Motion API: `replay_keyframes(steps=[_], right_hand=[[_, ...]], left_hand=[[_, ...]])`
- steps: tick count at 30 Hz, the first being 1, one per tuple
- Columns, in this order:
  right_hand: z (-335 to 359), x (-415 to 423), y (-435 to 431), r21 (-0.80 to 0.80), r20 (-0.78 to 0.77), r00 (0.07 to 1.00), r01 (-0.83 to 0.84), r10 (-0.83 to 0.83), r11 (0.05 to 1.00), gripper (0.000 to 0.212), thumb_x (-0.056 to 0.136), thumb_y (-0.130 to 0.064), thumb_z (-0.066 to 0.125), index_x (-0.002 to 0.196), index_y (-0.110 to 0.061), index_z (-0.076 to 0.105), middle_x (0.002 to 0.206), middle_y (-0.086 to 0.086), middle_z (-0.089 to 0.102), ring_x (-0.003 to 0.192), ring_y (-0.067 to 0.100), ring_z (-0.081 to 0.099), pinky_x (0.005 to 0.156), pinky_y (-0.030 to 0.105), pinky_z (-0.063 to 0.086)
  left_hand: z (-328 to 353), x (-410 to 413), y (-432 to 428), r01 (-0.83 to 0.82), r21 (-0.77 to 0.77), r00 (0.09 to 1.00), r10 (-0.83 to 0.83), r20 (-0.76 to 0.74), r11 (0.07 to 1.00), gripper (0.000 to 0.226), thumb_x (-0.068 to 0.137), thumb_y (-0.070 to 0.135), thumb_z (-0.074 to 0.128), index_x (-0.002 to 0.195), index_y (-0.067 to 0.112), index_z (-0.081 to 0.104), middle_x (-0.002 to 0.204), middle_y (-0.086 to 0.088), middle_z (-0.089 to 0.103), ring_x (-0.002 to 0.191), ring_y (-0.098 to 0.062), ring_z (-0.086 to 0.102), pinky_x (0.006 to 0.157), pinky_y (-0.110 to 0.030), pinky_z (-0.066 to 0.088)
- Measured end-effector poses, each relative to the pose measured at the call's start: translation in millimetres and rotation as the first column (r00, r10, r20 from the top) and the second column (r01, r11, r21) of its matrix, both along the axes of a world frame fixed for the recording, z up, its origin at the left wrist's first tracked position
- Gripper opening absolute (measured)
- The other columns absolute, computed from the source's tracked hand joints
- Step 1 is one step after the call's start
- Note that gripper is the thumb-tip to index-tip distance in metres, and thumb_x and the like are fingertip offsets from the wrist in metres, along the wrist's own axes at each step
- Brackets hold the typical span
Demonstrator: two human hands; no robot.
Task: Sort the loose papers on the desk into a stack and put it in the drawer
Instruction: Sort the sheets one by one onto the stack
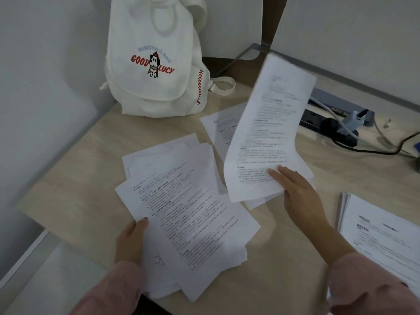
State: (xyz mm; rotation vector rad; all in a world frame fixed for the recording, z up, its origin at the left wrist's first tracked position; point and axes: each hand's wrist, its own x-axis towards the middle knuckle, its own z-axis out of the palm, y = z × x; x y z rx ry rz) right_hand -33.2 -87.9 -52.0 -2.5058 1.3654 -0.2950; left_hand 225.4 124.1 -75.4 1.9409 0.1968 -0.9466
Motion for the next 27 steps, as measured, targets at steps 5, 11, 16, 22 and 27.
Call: replay_keyframes(steps=[5, 11, 16, 22, 27], right_hand=[[-9.8, 12.7, -24.7, 0.361, -0.369, 0.928, 0.093, 0.05, 0.928, 0.068, 0.085, 0.005, 0.042, 0.145, -0.022, 0.026, 0.158, 0.008, 0.013, 0.144, 0.025, 0.017, 0.117, 0.036, 0.017], [0.1, 61.7, -26.2, 0.367, -0.215, 0.969, 0.197, -0.123, 0.909, 0.053, 0.09, -0.02, 0.049, 0.14, -0.011, 0.034, 0.151, 0.012, 0.027, 0.135, 0.03, 0.03, 0.106, 0.042, 0.033], [-16.8, 106.4, -13.5, 0.404, -0.282, 0.953, 0.22, -0.108, 0.888, 0.086, 0.083, -0.055, 0.053, 0.147, -0.015, 0.011, 0.153, 0.018, 0.011, 0.141, 0.034, 0.016, 0.11, 0.047, 0.027], [-29.3, 112.7, -6.9, 0.234, -0.402, 0.904, 0.254, -0.144, 0.939, 0.059, 0.087, -0.036, 0.041, 0.138, -0.014, 0.019, 0.136, 0.022, 0.03, 0.126, 0.036, 0.032, 0.093, 0.054, 0.044], [-9.5, 98.7, -7.6, 0.223, -0.344, 0.93, 0.214, -0.128, 0.951, 0.04, 0.092, -0.023, 0.042, 0.129, -0.01, 0.035, 0.119, 0.017, 0.047, 0.11, 0.034, 0.048, 0.082, 0.043, 0.045]], left_hand=[[3.7, -0.4, -0.9, 0.031, -0.03, 0.999, -0.031, 0.013, 0.999, 0.019, 0.092, 0.019, 0.051, 0.109, 0.014, 0.059, 0.104, -0.005, 0.055, 0.093, -0.024, 0.05, 0.087, -0.033, 0.036], [-0.2, 3.4, -0.1, 0.087, -0.005, 0.996, -0.087, 0.027, 0.996, 0.014, 0.092, 0.017, 0.05, 0.08, 0.019, 0.057, 0.082, 0.003, 0.057, 0.09, -0.022, 0.05, 0.084, -0.031, 0.035], [-1.5, 2.6, -0.3, 0.097, 0.016, 0.995, -0.097, 0.029, 0.995, 0.028, 0.093, 0.017, 0.049, 0.066, 0.027, 0.051, 0.074, 0.009, 0.052, 0.073, -0.016, 0.049, 0.082, -0.031, 0.035], [-5.6, 4.3, 1.8, 0.092, -0.003, 0.995, -0.091, 0.045, 0.996, 0.017, 0.092, 0.018, 0.05, 0.077, 0.019, 0.059, 0.078, 0.005, 0.059, 0.078, -0.022, 0.054, 0.078, -0.031, 0.039], [-6.8, 4.5, 2.8, 0.088, -0.013, 0.995, -0.087, 0.038, 0.996, 0.019, 0.092, 0.019, 0.049, 0.076, 0.02, 0.06, 0.082, 0.003, 0.062, 0.083, -0.026, 0.057, 0.08, -0.033, 0.042]])
